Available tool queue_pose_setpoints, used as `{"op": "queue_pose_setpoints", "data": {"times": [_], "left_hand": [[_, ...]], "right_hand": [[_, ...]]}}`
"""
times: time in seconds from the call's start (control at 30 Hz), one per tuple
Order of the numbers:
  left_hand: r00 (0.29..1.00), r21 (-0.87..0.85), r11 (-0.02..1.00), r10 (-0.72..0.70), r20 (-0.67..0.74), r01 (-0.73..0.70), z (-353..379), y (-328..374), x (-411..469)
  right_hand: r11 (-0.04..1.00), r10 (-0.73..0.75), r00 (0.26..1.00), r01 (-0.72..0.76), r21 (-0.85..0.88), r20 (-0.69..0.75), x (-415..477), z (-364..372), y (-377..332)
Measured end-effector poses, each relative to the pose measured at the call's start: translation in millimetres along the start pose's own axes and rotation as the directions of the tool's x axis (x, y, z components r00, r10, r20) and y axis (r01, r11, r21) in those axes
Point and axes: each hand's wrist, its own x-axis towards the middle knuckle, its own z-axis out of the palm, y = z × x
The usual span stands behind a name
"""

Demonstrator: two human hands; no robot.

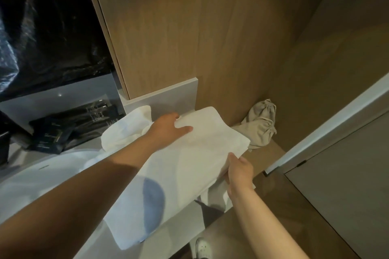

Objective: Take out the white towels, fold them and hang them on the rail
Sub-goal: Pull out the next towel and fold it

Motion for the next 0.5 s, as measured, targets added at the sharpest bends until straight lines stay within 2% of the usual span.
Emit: {"op": "queue_pose_setpoints", "data": {"times": [0.1,0.23,0.33,0.4,0.43,0.5], "left_hand": [[0.999,-0.125,0.992,-0.003,0.050,0.010,-10,-1,9],[0.970,-0.329,0.942,0.025,0.242,0.058,-34,3,4],[0.887,-0.417,0.894,0.053,0.460,0.163,-57,13,-10],[0.816,-0.465,0.865,0.126,0.564,0.188,-73,22,-21],[0.806,-0.492,0.853,0.165,0.568,0.173,-80,28,-27],[0.840,-0.543,0.831,0.204,0.502,0.122,-92,41,-40]], "right_hand": [[0.998,-0.002,1.000,0.002,0.062,0.010,-7,-2,-3],[0.991,-0.010,0.999,0.004,0.137,0.043,-19,-8,-5],[0.982,-0.047,0.997,0.033,0.186,0.068,-30,-14,-7],[0.973,-0.095,0.992,0.074,0.217,0.087,-39,-19,-8],[0.967,-0.127,0.987,0.102,0.232,0.098,-44,-23,-9],[0.951,-0.206,0.971,0.171,0.257,0.119,-54,-32,-13]]}}
